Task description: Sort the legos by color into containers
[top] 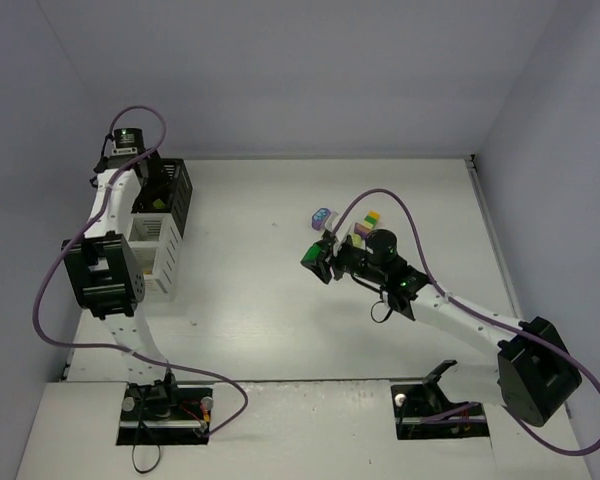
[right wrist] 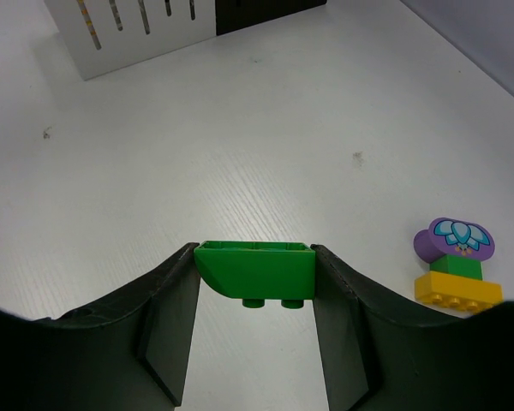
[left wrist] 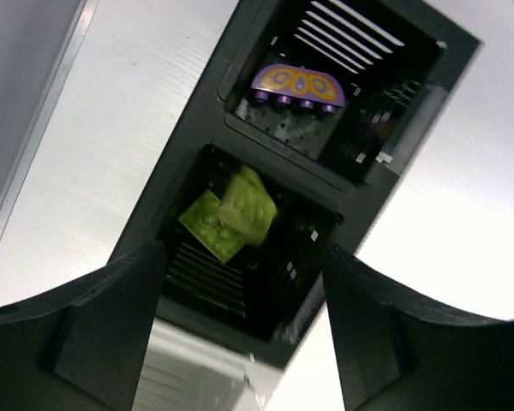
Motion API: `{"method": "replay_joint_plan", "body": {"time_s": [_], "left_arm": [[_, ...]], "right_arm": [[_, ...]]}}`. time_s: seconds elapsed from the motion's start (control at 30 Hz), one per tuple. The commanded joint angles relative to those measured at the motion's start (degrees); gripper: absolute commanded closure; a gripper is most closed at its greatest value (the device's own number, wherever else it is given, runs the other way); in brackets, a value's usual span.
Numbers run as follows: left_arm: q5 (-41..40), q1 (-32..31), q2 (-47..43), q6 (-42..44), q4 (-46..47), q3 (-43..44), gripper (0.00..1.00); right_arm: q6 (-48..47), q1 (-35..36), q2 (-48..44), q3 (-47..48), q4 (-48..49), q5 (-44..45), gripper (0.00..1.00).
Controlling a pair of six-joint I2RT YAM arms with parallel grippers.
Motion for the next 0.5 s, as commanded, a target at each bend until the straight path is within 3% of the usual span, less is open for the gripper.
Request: {"method": "replay_joint_plan", "body": {"time_s": [0.0, 0.2, 0.33, 0.47], "left_arm": [[2.0, -1.1, -9.6, -1.7, -0.7, 0.9, 0.32], [15.0, -7.3, -23.4, -4.0, 0.7, -9.7, 0.32], [25.0, -17.5, -30.2, -4.4, 1.0, -14.9, 0.32], [34.0, -23.4, -35.3, -7.8, 2.7, -19.9, 0.32]], "right_arm": [[-0.5, -0.3, -1.5, 2.2, 5.9, -3.3, 0.95], [-2.9, -0.2, -4.1, 5.3, 2.1, -5.2, 0.94], [-4.0, -0.2, -5.5, 9.3, -1.5, -6.3, 0.92], [-6.3, 0.2, -6.3, 11.5, -4.7, -7.7, 0.90]]}}
